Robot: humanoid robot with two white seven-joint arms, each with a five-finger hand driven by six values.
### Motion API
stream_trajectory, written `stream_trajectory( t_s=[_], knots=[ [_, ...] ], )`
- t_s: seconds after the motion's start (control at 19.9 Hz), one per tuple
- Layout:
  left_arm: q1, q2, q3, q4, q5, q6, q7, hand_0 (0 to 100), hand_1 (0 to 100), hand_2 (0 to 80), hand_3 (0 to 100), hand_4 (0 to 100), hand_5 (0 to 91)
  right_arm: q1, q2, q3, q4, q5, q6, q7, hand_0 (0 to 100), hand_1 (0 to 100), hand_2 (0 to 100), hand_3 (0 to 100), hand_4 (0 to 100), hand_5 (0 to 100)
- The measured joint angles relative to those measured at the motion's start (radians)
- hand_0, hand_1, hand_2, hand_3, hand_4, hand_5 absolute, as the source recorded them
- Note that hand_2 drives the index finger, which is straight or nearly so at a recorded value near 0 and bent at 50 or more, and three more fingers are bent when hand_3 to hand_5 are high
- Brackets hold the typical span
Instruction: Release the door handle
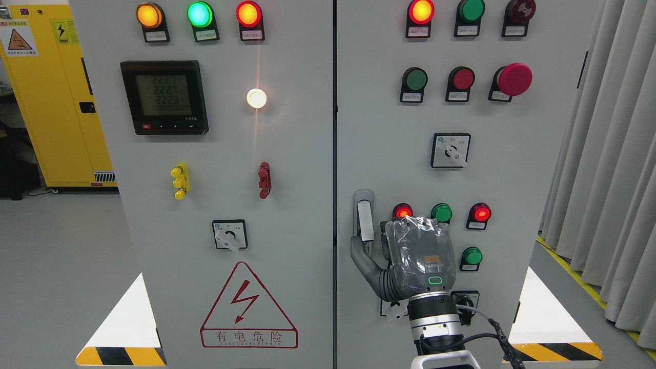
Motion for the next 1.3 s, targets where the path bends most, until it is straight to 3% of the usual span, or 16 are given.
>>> stream_trajectory(
  t_s=[0.6,1.3],
  knots=[
    [0.0,0.0,0.0,0.0,0.0,0.0,0.0,12,56,0.0,0,0,0.0,0.002,0.0,-0.002,-0.003,-0.001,0.0,-0.004,60,29,98,100,100,100],
    [0.0,0.0,0.0,0.0,0.0,0.0,0.0,12,56,0.0,0,0,0.0,0.006,0.0,-0.007,-0.015,-0.001,0.004,-0.011,59,33,98,100,100,100]
  ],
)
